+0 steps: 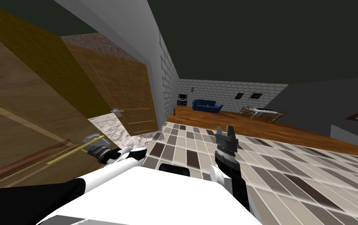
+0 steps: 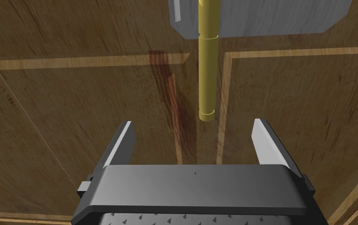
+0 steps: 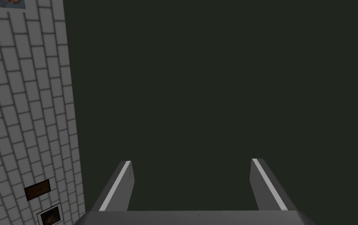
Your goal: Push the door open
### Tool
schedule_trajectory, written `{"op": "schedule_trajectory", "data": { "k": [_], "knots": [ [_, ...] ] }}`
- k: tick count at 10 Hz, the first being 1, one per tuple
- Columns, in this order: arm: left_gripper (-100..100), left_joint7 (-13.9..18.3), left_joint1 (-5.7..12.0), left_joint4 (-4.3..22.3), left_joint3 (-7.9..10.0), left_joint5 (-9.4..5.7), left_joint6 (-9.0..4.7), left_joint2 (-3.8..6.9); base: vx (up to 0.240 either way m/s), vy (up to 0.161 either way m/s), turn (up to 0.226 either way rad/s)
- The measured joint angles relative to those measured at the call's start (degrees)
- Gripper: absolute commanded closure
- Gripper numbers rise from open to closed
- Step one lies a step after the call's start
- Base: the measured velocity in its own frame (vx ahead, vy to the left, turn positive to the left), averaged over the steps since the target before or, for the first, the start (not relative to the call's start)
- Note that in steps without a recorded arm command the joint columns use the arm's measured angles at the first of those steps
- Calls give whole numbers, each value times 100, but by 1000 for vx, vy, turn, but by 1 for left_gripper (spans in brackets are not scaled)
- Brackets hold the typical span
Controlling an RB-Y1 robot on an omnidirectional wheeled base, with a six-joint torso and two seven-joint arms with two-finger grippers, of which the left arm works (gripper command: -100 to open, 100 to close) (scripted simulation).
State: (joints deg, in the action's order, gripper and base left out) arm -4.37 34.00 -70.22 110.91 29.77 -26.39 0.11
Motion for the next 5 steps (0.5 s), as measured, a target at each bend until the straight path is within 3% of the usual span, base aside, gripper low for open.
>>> {"op": "schedule_trajectory", "data": {
  "k": [1,3,5],
  "knots": [
    [-100,-3,9,10,12,4,1,-4,14,117,40],
    [-100,-3,-55,115,-55,-30,-57,141,42,171,6],
    [-100,32,-116,140,-125,-57,-51,203,43,196,21]
  ]
}}
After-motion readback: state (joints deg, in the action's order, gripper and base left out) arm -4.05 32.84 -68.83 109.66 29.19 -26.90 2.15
